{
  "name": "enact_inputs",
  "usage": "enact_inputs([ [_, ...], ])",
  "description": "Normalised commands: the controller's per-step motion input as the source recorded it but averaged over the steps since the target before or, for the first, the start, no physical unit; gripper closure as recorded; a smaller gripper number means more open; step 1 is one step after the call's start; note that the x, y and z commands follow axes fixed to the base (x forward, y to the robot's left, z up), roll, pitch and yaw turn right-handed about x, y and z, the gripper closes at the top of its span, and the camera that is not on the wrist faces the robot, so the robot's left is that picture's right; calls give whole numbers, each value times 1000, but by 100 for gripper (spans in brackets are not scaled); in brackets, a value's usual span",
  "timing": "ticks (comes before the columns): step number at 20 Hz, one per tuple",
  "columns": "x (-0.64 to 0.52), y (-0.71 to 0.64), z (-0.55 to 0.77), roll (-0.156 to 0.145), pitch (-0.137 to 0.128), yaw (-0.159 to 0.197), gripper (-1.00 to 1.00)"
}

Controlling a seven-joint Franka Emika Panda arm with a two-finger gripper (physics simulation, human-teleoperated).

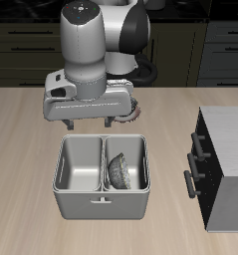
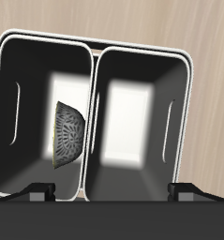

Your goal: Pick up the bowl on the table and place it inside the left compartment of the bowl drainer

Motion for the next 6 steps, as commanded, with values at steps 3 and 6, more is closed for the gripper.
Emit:
enact_inputs([
  [3, -22, 38, 69, 6, -9, 3, -100],
  [6, -61, 44, 32, 13, -11, 21, -100],
])
